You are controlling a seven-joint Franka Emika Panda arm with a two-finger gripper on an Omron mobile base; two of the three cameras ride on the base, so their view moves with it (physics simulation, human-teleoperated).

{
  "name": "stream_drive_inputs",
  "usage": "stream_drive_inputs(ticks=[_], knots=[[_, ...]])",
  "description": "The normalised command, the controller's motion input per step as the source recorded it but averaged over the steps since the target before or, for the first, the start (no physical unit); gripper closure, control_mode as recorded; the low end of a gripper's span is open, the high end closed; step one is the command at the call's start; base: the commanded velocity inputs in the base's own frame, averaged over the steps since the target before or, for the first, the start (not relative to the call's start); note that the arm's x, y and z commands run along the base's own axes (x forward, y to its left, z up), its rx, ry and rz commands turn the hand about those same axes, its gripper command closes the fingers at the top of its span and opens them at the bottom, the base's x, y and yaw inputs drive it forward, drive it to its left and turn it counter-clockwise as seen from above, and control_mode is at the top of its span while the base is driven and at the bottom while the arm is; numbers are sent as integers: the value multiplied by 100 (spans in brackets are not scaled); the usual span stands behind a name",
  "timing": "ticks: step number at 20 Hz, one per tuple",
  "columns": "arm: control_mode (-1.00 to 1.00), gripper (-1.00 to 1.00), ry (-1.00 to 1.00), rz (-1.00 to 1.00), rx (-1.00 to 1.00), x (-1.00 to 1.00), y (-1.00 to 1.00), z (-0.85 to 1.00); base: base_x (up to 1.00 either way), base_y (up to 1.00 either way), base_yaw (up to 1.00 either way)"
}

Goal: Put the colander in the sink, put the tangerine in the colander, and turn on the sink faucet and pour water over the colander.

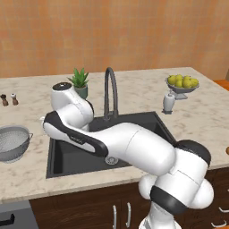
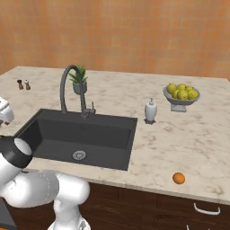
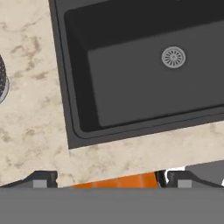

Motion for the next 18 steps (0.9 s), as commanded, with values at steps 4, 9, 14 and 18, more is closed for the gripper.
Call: stream_drive_inputs(ticks=[4, 9, 14, 18], knots=[[-100, -100, -3, -14, 0, 14, 76, -18, 0, 0, 0], [-100, -100, -5, -9, 8, 0, 54, -15, 0, 0, 0], [-100, -100, 0, 0, 16, 0, 20, -33, 0, 0, 0], [-100, -100, 0, 0, 17, 1, 21, -43, 0, 0, 0]])
